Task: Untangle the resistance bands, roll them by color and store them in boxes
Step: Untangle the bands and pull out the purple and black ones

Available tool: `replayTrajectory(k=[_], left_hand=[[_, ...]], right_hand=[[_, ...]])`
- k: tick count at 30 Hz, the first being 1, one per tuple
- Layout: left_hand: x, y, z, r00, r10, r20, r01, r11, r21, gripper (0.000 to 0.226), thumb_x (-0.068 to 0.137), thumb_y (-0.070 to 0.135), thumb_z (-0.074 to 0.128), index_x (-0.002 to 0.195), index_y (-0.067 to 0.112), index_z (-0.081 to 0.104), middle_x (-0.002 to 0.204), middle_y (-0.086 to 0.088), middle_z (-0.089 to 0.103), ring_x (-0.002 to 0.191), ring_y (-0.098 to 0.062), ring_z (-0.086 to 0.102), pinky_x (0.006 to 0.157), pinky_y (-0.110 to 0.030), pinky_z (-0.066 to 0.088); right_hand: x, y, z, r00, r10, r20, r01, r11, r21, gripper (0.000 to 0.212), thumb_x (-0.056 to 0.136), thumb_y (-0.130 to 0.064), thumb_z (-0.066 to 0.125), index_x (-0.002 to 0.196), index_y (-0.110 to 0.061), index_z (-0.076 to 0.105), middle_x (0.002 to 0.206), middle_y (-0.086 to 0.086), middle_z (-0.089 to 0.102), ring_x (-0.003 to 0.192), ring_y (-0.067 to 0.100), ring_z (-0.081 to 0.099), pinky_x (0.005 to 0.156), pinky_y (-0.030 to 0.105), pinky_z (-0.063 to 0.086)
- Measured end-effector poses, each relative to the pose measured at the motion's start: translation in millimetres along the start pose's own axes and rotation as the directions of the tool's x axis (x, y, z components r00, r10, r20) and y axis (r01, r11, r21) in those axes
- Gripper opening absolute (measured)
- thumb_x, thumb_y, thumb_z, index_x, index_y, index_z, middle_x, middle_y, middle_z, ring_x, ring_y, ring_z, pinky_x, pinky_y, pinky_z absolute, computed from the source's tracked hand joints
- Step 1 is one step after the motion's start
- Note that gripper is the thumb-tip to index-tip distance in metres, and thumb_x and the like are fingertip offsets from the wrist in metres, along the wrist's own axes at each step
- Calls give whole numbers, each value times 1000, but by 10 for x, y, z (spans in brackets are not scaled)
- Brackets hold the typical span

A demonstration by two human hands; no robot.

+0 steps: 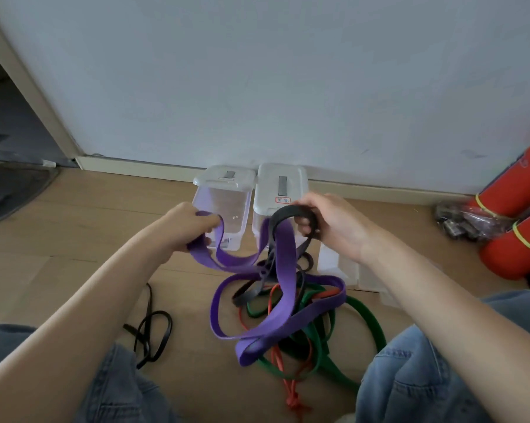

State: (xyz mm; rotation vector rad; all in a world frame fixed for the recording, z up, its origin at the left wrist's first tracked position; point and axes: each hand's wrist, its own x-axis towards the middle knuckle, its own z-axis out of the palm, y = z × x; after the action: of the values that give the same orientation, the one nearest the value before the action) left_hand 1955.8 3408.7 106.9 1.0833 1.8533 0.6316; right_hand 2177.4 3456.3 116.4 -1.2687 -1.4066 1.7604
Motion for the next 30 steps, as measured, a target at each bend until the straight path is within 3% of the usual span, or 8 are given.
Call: replayTrajectory(k=[3,5,8,12,15,18,24,30], left_hand=[[-24,8,57,987,100,126,-138,929,344,64,83,25,66,138,12,36,135,-11,47,118,-25,48,94,-34,38],[-117,84,118,915,220,337,-288,943,167,73,77,36,72,140,33,34,146,11,36,133,-11,35,100,-26,31],[-174,99,368,825,356,439,-388,921,-17,31,78,25,74,107,28,62,99,18,68,92,10,60,78,-7,44],[-112,55,362,865,383,324,-400,916,-15,10,86,16,64,91,7,63,75,-2,67,71,-8,64,74,-21,50],[-137,177,117,872,471,136,-400,844,-358,6,84,15,62,79,14,65,60,2,54,50,-5,51,64,-23,52],[-190,340,-93,819,570,63,-398,643,-654,13,87,25,58,78,19,66,55,10,41,45,-4,38,58,-18,48],[-301,211,448,842,363,399,-416,908,51,55,62,48,74,110,26,57,90,8,59,80,-2,58,75,-22,50],[-105,-54,647,856,380,351,-421,906,47,13,85,15,65,87,4,61,84,-14,61,80,-17,57,73,-19,44]], right_hand=[[-88,-76,77,970,-91,225,72,993,91,15,77,-11,67,89,-8,60,65,-4,51,53,6,41,62,21,44],[-130,-128,98,938,-149,313,72,966,246,18,75,-5,69,91,-9,63,68,-3,57,55,6,44,69,28,52],[-167,-195,163,902,-235,362,56,896,441,12,74,-5,66,85,-7,66,74,6,48,53,8,44,65,30,54],[-78,-277,23,943,-288,166,152,817,556,9,79,-6,60,71,-7,65,57,-2,46,47,6,36,50,19,42],[14,-275,-185,959,-261,-111,283,902,325,30,89,-13,58,60,-14,67,50,-7,39,43,7,31,42,18,32],[16,-191,-140,973,-225,-50,230,955,187,27,92,-26,55,81,-4,66,54,-4,42,44,8,33,44,19,32],[-67,-242,157,952,-241,188,70,771,633,17,84,-23,59,83,-7,54,63,2,49,55,13,45,55,26,47],[-57,-221,-5,979,-181,-94,194,690,697,20,93,-21,51,78,-8,52,61,1,52,58,13,54,71,32,52]])
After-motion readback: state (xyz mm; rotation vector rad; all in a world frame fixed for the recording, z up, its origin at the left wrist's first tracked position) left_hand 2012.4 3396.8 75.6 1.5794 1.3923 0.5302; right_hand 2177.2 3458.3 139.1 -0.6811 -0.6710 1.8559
